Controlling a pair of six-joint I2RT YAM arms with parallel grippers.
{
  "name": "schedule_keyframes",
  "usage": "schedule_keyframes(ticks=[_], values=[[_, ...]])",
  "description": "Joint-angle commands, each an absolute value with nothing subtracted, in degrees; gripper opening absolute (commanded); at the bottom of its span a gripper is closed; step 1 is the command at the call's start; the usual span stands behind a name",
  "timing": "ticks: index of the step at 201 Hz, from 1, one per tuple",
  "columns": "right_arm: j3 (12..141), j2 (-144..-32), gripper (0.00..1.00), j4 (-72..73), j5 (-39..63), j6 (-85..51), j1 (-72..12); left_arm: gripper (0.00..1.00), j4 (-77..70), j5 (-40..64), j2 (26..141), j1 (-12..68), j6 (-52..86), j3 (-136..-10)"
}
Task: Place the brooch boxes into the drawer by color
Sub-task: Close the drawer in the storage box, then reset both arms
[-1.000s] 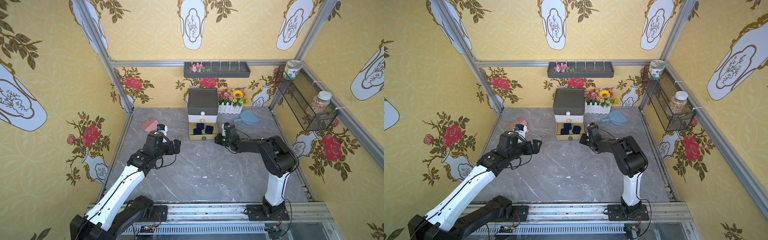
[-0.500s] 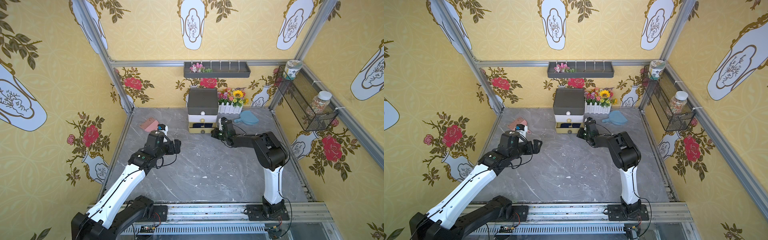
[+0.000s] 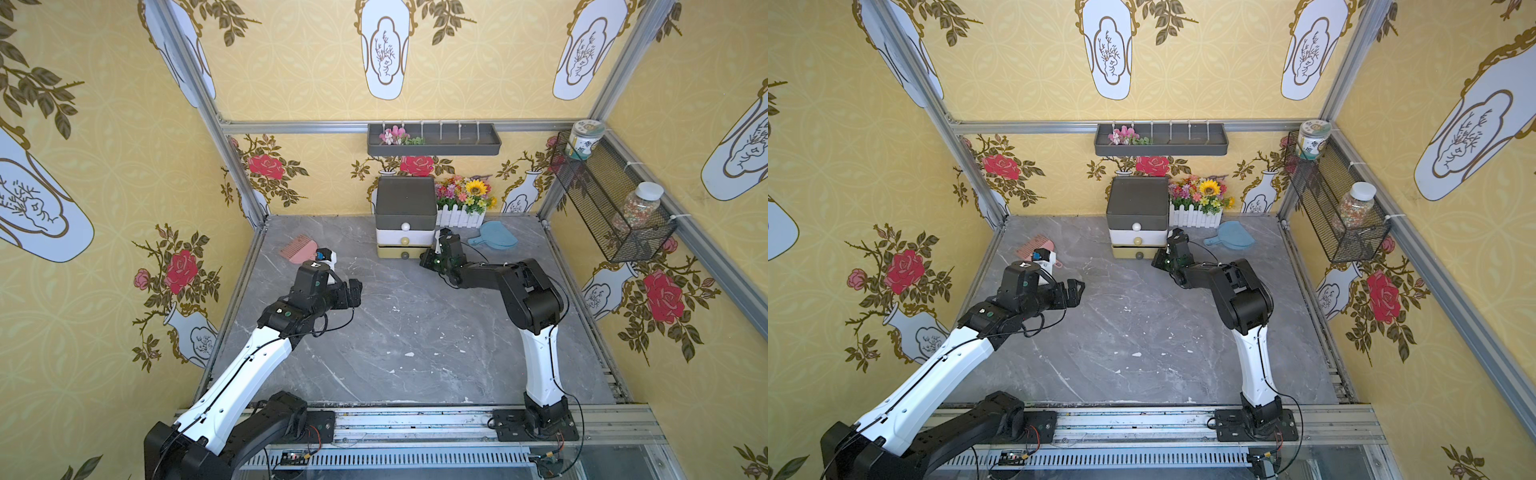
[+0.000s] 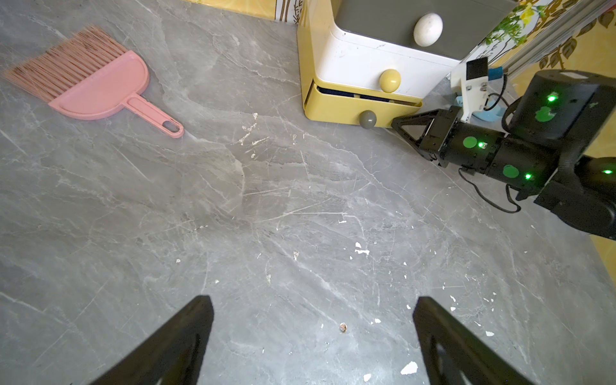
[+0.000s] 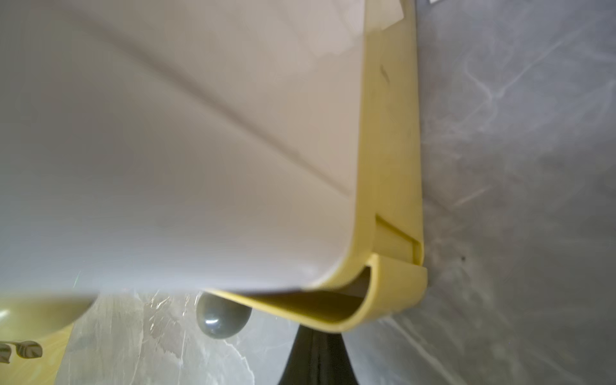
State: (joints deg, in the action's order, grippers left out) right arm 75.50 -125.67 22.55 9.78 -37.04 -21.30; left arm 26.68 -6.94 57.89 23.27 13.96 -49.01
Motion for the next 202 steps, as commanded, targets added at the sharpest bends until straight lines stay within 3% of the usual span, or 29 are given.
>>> schedule_keyframes(ticks=[1,54,98,105,116,136,150,202], values=[[77.4,-126.7,0.04,25.5,8.0,-36.0,-21.0,1.0,25.7,-7.1,58.1,23.3,13.7,-48.9],[75.9,-126.8,0.08,31.0,8.0,-38.4,-20.4,1.0,25.3,-8.1,57.7,23.1,14.2,-48.8],[64.2,-119.2,0.28,38.5,8.8,-40.6,-20.4,1.0,24.4,-9.6,56.5,23.1,15.0,-48.7],[61.9,-117.3,0.35,39.4,9.1,-40.8,-20.3,1.0,24.0,-10.4,56.0,23.0,15.5,-48.9],[58.1,-113.5,0.56,39.6,9.1,-40.7,-20.4,1.0,23.1,-12.4,55.0,23.0,16.8,-49.1],[52.0,-105.9,0.77,38.8,8.7,-39.1,-20.3,1.0,19.2,-18.8,52.9,23.0,18.4,-48.7],[49.1,-99.5,1.0,34.0,7.2,-36.4,-20.4,1.0,15.9,-26.2,51.6,23.0,20.7,-47.4],[46.5,-78.4,0.97,9.8,-0.6,-22.4,-19.4,1.0,-12.4,-40.4,44.8,22.8,10.0,-25.6]])
